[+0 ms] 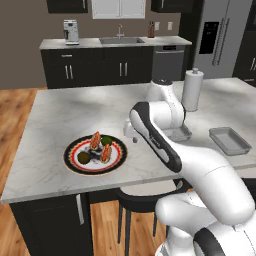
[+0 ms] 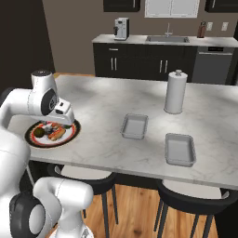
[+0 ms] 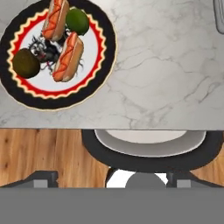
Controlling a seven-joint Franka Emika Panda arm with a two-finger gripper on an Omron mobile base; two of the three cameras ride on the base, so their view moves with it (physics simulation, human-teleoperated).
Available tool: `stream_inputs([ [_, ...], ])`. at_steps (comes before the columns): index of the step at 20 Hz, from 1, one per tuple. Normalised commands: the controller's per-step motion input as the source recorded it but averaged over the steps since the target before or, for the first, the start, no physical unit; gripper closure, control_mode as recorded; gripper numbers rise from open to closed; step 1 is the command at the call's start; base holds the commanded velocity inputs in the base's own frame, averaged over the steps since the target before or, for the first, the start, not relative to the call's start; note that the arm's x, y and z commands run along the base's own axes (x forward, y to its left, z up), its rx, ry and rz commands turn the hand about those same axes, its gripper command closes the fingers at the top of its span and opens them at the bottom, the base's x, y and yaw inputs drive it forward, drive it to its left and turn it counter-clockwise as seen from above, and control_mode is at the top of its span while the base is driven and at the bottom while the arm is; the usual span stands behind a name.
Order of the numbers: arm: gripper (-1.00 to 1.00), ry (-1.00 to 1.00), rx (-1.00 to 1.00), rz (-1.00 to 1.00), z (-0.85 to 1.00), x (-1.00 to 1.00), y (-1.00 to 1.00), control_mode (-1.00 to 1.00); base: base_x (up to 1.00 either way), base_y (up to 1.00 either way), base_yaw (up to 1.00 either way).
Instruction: Place one cooked food and one vegetable from the large plate to each tupperware container.
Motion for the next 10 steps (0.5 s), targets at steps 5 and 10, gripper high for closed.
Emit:
stream_inputs([
  [5, -1.00, 0.06, 0.00, -0.07, -0.27, 0.46, 0.43, -1.00, 0.00, 0.00, 0.00],
  [10, -1.00, 0.00, 0.00, -0.03, -0.49, 0.15, 0.35, -1.00, 0.00, 0.00, 0.00],
])
